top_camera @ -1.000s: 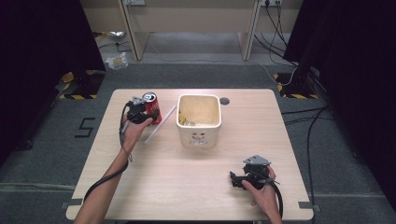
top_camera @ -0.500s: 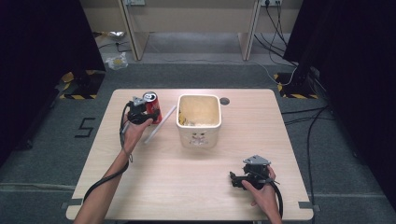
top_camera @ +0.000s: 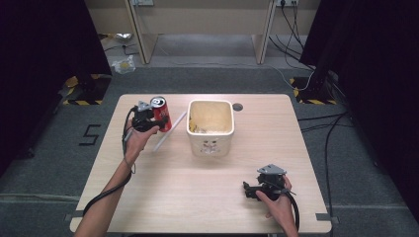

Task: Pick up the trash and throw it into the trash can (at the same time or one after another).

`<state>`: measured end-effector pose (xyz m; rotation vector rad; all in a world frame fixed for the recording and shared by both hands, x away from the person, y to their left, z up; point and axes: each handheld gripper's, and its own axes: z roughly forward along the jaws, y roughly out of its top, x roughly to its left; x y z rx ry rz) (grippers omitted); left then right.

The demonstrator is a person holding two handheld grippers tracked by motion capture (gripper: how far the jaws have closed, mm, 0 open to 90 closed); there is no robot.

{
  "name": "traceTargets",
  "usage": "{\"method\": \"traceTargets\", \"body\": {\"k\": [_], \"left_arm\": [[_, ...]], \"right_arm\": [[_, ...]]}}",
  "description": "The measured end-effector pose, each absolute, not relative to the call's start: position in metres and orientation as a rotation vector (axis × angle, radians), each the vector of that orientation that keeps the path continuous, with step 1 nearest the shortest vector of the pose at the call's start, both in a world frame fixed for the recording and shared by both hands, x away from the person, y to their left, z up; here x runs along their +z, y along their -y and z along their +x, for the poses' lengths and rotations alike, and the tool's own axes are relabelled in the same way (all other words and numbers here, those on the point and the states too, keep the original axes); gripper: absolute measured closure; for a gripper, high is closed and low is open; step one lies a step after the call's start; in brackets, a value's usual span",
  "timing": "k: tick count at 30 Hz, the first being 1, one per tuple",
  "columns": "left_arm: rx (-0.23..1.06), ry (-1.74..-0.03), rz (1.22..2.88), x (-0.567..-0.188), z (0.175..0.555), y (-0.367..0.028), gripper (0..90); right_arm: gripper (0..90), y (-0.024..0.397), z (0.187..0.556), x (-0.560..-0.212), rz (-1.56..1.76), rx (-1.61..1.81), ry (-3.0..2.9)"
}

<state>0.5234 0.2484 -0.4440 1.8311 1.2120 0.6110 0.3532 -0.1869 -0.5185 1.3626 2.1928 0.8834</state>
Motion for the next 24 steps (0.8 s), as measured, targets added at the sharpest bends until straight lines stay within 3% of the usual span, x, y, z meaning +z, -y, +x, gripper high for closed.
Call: {"method": "traceTargets", "body": {"k": [24], "left_arm": [[0.557,-1.064,1.880,-0.393,0.492,-0.244,34.9]], "right_arm": [[0.2,0.187,0.353,-0.518,1.363,0.883,-2.194]]}}
